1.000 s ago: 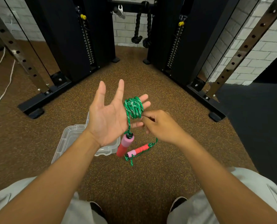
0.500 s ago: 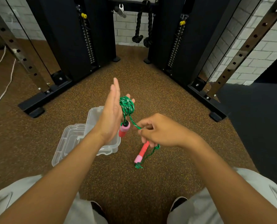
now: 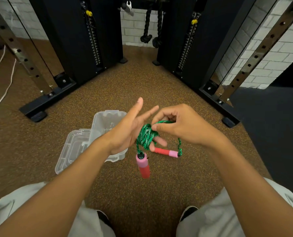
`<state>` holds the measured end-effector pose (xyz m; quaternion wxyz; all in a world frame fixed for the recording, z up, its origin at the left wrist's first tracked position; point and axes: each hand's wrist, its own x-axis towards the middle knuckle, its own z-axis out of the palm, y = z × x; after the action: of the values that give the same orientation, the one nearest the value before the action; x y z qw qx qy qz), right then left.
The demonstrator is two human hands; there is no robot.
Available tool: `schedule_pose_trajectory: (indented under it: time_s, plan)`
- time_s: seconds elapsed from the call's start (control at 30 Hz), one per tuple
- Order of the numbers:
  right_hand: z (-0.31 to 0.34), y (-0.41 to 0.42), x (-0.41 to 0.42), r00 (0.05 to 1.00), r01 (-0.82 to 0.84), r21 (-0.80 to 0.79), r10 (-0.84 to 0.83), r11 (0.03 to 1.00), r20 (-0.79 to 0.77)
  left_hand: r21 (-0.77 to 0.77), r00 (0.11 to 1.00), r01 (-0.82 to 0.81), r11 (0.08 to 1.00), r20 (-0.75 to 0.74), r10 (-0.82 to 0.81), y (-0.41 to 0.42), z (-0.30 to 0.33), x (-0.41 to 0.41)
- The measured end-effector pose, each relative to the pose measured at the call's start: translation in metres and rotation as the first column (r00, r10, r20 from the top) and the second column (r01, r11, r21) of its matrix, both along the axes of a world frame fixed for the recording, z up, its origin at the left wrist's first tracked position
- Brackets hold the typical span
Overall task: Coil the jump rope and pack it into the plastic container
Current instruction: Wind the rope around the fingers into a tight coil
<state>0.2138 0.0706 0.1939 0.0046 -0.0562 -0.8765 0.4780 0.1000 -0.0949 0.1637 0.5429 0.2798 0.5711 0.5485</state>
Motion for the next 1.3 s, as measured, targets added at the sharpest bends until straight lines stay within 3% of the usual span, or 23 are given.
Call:
schedule_pose_trajectory:
  time_s: [0.23,0.47,0.73,0.9,1.0,1.17,1.3]
  plan:
    - [-0.007,0.007,-0.001,1.000,0.025,-0.206,-0.027,0.978,-0.005,0.106,0.961,-0.025,0.994,0.275,-0.006,-0.004,0.005,-0.005]
    - [-0.015,0.014,-0.003,0.997,0.006,-0.432,0.026,0.902,0.067,0.162,0.921,-0.153,0.975,0.381,0.081,-0.006,0.007,-0.006]
    - [-0.043,-0.005,-0.013,0.979,0.202,-0.420,-0.198,0.885,0.053,0.276,0.824,-0.345,0.897,0.547,0.148,-0.009,0.006,-0.011]
    - [-0.042,-0.005,-0.015,0.957,0.258,-0.651,-0.280,0.714,0.073,0.299,0.801,-0.433,0.850,0.560,0.211,-0.015,0.008,-0.021]
    - [-0.043,0.000,-0.015,0.955,0.256,-0.690,-0.286,0.677,0.074,0.303,0.795,-0.461,0.834,0.558,0.237,-0.017,0.009,-0.023]
    - [-0.041,-0.005,-0.018,0.947,0.291,-0.669,-0.304,0.683,0.102,0.334,0.784,-0.510,0.793,0.560,0.269,-0.016,0.009,-0.023]
    - [-0.047,-0.012,-0.019,0.921,0.377,-0.360,-0.386,0.854,0.048,0.352,0.754,-0.562,0.748,0.590,0.288,-0.016,0.011,-0.024]
